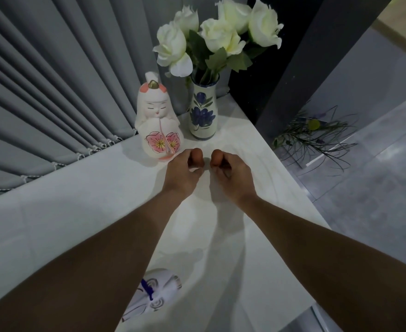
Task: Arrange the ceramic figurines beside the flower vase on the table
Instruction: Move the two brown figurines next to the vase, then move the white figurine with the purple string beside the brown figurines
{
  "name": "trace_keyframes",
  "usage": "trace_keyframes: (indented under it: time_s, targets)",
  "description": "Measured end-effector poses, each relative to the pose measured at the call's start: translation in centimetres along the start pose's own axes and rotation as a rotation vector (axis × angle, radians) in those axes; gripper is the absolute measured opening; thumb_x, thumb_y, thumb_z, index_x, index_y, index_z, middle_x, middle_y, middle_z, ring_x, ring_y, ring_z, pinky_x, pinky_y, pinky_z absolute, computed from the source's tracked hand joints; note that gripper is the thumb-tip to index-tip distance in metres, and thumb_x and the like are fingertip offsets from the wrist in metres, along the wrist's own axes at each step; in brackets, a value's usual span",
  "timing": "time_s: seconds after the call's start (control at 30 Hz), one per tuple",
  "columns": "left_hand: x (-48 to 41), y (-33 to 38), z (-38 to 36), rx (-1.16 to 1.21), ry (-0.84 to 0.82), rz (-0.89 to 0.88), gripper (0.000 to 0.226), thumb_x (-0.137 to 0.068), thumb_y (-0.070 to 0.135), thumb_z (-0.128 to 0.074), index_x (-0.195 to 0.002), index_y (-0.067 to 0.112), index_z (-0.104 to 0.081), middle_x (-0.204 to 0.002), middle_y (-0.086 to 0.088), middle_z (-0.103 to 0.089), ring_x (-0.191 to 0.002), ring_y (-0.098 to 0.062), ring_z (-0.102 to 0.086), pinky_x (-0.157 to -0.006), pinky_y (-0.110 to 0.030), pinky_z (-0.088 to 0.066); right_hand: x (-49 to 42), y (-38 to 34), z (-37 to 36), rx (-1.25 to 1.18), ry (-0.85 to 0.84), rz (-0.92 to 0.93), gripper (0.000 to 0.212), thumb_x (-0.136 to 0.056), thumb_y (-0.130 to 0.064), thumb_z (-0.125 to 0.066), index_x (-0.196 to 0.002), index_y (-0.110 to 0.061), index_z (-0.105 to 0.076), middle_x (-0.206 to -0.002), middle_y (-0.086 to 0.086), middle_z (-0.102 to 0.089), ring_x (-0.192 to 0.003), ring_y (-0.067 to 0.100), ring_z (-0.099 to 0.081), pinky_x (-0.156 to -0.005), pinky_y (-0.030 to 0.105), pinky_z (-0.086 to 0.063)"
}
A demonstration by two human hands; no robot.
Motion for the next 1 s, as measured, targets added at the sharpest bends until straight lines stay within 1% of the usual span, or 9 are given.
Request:
trace_keyframes:
  time_s: [0.1,0.17,0.3,0.4,0.47,0.57,0.73,0.87,1.0]
  targets:
    - [0.4,-0.2,0.4,-0.045,-0.045,0.034,0.043,-0.083,0.001,-0.074,-0.122,0.01,-0.058,-0.115,-0.003,-0.067,-0.11,-0.019,-0.064,-0.101,-0.031,-0.049,0.3,-0.4,0.1,0.012,0.001,-0.021,0.016,-0.092,-0.009,-0.065,-0.1,-0.023,-0.062,-0.104,-0.003,-0.067,-0.096,0.016,-0.061,-0.091,0.037,-0.055]
    - [1.0,-0.5,1.1,-0.096,-0.054,0.047,0.05,-0.082,0.006,-0.076,-0.127,0.01,-0.055,-0.123,-0.003,-0.064,-0.118,-0.022,-0.06,-0.105,-0.036,-0.047,1.1,-0.9,0.2,0.032,0.002,-0.07,0.019,-0.094,-0.013,-0.067,-0.112,-0.019,-0.061,-0.113,-0.002,-0.064,-0.103,0.019,-0.059,-0.098,0.038,-0.053]
    - [3.2,-0.9,3.3,-0.202,-0.163,0.122,0.068,-0.084,0.023,-0.077,-0.142,0.012,-0.046,-0.14,-0.004,-0.054,-0.129,-0.022,-0.052,-0.104,-0.033,-0.045,3.2,-1.6,0.0,0.092,-0.018,-0.179,0.06,-0.095,-0.03,-0.071,-0.147,-0.014,-0.044,-0.149,0.005,-0.049,-0.138,0.027,-0.046,-0.115,0.036,-0.04]
    - [5.2,-1.6,4.9,-0.282,-0.231,0.122,0.065,-0.083,0.034,-0.077,-0.14,0.015,-0.051,-0.143,-0.005,-0.054,-0.127,-0.02,-0.053,-0.092,-0.027,-0.044,5.5,-1.8,-0.3,0.139,0.021,-0.222,0.079,-0.094,-0.048,-0.068,-0.156,-0.016,-0.032,-0.162,0.005,-0.036,-0.149,0.026,-0.034,-0.12,0.039,-0.033]
    - [6.8,-2.4,5.9,-0.298,-0.253,0.121,0.061,-0.083,0.039,-0.076,-0.136,0.018,-0.053,-0.14,-0.003,-0.056,-0.121,-0.018,-0.056,-0.087,-0.026,-0.042,7.4,-2.2,-0.6,0.18,0.021,-0.186,0.079,-0.093,-0.055,-0.064,-0.155,-0.017,-0.033,-0.161,0.005,-0.038,-0.148,0.027,-0.035,-0.12,0.043,-0.034]
    - [9.6,-3.3,7.3,-0.295,-0.291,0.11,0.055,-0.084,0.044,-0.073,-0.131,0.02,-0.057,-0.135,-0.002,-0.059,-0.11,-0.013,-0.056,-0.086,-0.026,-0.043,10.4,-2.9,-1.2,0.237,0.017,-0.103,0.072,-0.095,-0.052,-0.063,-0.152,-0.015,-0.039,-0.157,0.006,-0.045,-0.145,0.028,-0.039,-0.118,0.047,-0.037]
    - [14.5,-4.6,9.0,-0.364,-0.449,0.111,0.059,-0.079,0.059,-0.07,-0.125,0.024,-0.061,-0.126,0.005,-0.061,-0.106,-0.013,-0.059,-0.088,-0.028,-0.046,15.2,-2.5,-3.0,0.377,-0.006,-0.01,0.068,-0.097,-0.053,-0.057,-0.15,-0.014,-0.043,-0.157,0.007,-0.046,-0.146,0.028,-0.041,-0.118,0.051,-0.037]
    - [18.0,-5.5,9.4,-0.515,-0.6,0.091,0.07,-0.073,0.064,-0.069,-0.132,0.028,-0.056,-0.128,0.007,-0.058,-0.11,-0.015,-0.058,-0.095,-0.032,-0.048,19.1,-1.1,-4.4,0.452,-0.066,0.002,0.07,-0.1,-0.056,-0.049,-0.155,-0.016,-0.034,-0.166,0.006,-0.032,-0.155,0.028,-0.024,-0.126,0.049,-0.021]
    - [20.3,-7.6,9.0,-0.683,-0.67,0.022,0.081,-0.067,0.06,-0.077,-0.134,0.026,-0.047,-0.125,0.002,-0.056,-0.103,-0.018,-0.057,-0.083,-0.032,-0.047,22.1,0.5,-5.7,0.619,-0.116,0.051,0.075,-0.102,-0.063,-0.025,-0.162,-0.018,-0.019,-0.173,0.006,-0.01,-0.16,0.03,-0.003,-0.129,0.049,-0.007]
Point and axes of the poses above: each hand's wrist, its own x-axis away from the middle knuckle, its own z-axis out of the back of the hand, y = z × x, the point moved 2 cm from there along -x, towards the middle knuckle
